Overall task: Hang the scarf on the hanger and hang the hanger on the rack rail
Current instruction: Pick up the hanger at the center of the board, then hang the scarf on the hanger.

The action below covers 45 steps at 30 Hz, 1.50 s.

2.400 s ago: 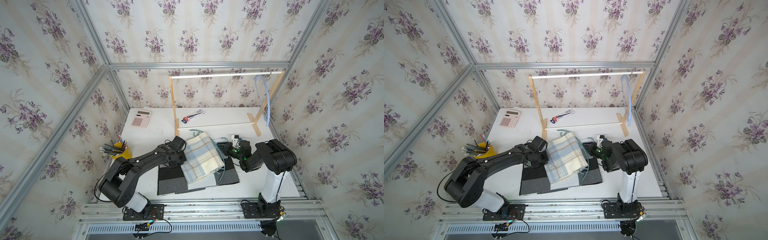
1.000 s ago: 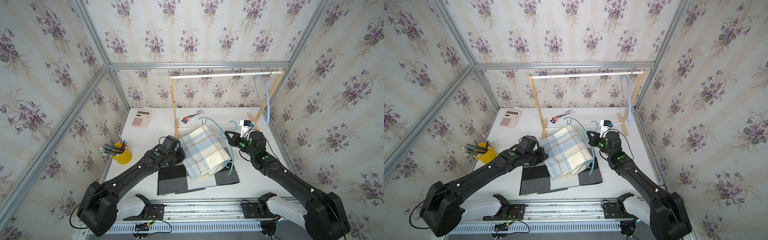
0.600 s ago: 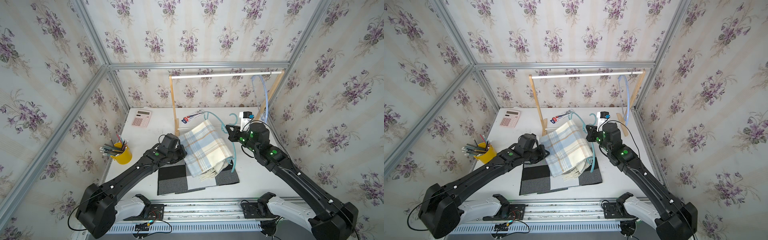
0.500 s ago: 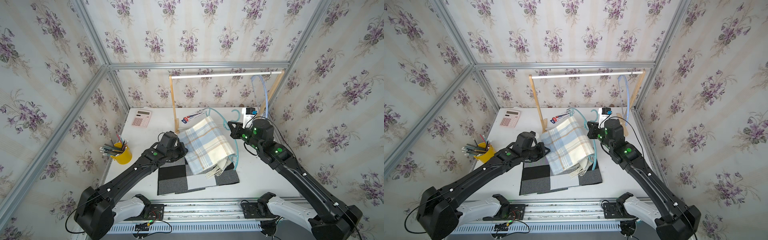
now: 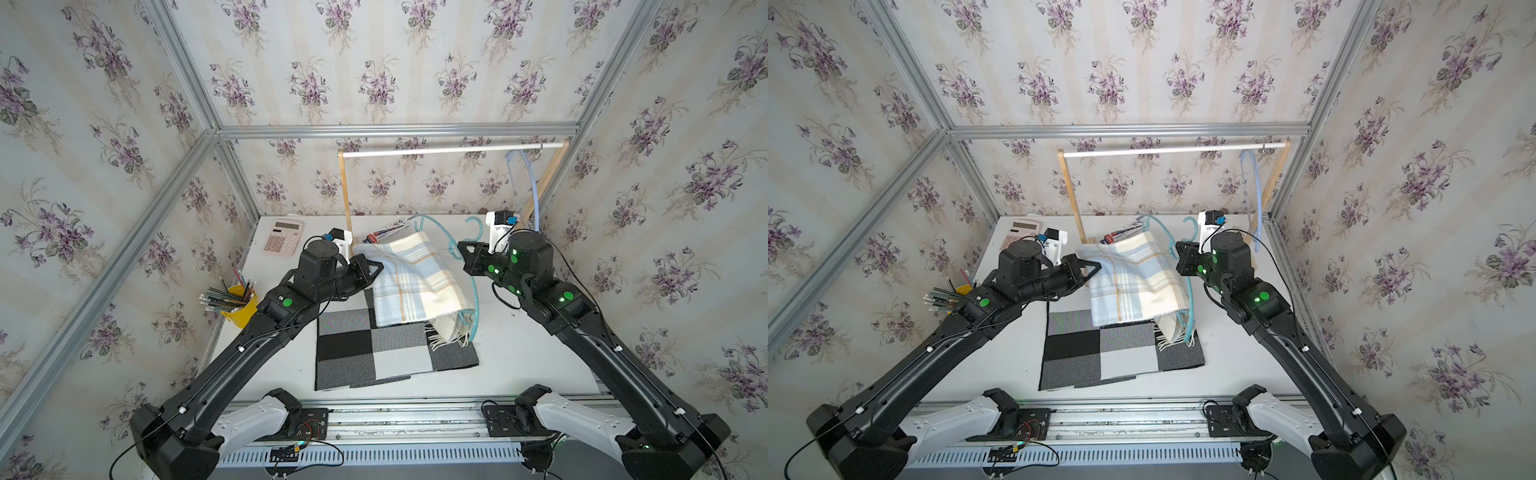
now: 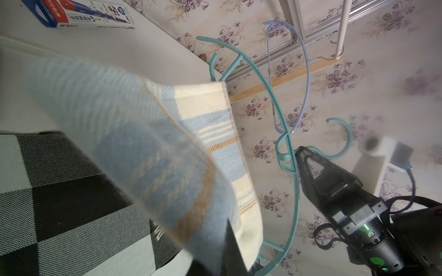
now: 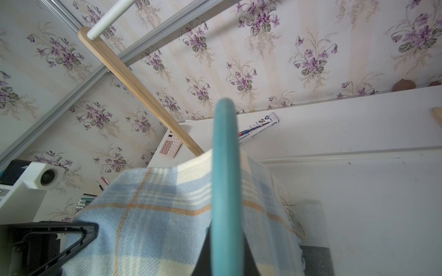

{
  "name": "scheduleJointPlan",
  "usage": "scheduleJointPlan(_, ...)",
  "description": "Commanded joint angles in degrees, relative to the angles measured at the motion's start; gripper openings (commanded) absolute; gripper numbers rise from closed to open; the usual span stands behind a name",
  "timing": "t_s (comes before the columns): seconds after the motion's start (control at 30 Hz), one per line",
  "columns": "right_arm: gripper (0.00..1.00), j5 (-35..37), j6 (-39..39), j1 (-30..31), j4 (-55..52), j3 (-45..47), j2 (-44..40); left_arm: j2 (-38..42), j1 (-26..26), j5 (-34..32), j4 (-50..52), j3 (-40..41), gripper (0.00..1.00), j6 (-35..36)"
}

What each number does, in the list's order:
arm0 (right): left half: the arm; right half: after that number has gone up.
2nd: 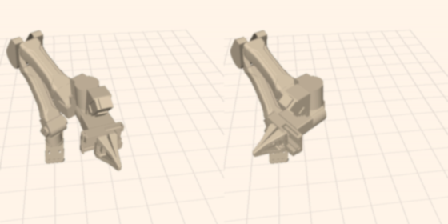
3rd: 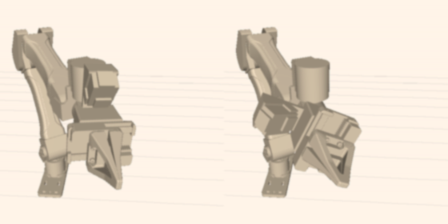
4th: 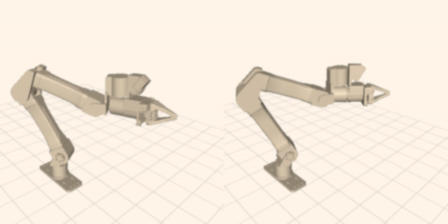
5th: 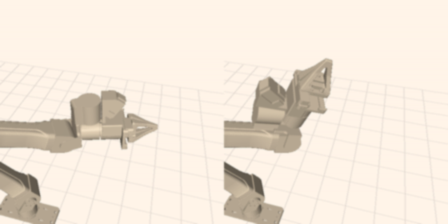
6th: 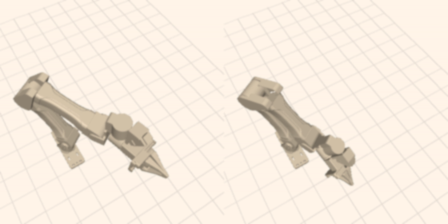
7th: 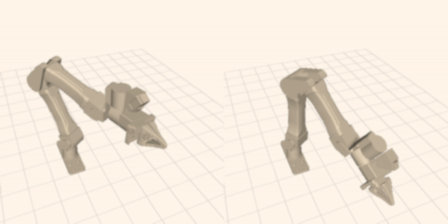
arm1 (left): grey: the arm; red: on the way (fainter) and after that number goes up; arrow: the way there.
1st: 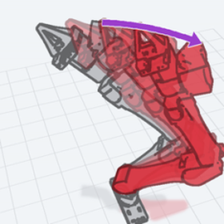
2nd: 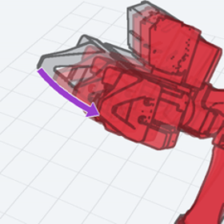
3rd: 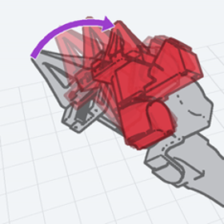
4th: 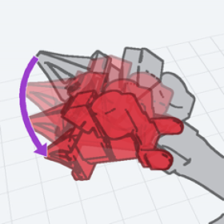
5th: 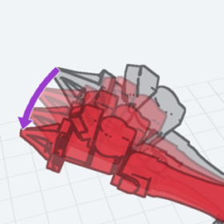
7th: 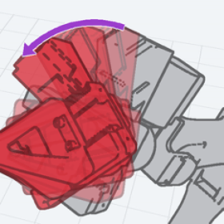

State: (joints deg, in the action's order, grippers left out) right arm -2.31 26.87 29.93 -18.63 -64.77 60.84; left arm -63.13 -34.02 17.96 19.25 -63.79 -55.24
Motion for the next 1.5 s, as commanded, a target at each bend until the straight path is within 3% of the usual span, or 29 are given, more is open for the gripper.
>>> scheduleJointPlan(0.0,0.0,-1.62,1.83,0.04,3.83,0.2,0.68,-0.55,-0.12,1.76,-2.21,-2.17,0.0,-1.53)
scheduleJointPlan(0.33,0.0,-1.73,3.28,0.04,7.86,3.27,1.91,-7.31,-2.8,1.88,1.25,-19.31,0.0,-3.16)
scheduleJointPlan(0.6,0.0,-1.64,3.58,0.04,8.75,3.68,2.01,-11.38,-6.19,0.63,2.11,-24.32,0.0,-3.02)
scheduleJointPlan(0.73,0.0,-0.44,3.05,0.04,8.0,2.91,1.42,-9.85,-6.43,-2.1,3.52,-21.6,0.0,-2.21)
scheduleJointPlan(0.83,0.0,0.54,2.93,0.04,6.94,2.31,0.77,-6.69,-6.41,-7.96,5.37,-15.74,0.0,-2.71)
scheduleJointPlan(0.97,0.0,1.47,3.22,0.04,5.67,2.07,-0.08,-1.43,-6.0,-15.67,5.82,-4.33,0.0,-7.89)
scheduleJointPlan(1.13,0.0,2.65,3.45,0.03,3.11,1.43,0.41,2.8,-4.34,-18.88,4.4,4.74,0.0,-14.11)
scheduleJointPlan(1.33,0.0,8.16,1.18,-0.05,-0.61,1.03,2.05,7.34,-2.81,-19.89,5.22,6.81,0.0,-15.0)
scheduleJointPlan(1.47,0.0,8.82,0.78,-0.14,0.16,1.87,3.39,9.95,-1.94,-20.27,8.25,2.84,0.0,-13.1)
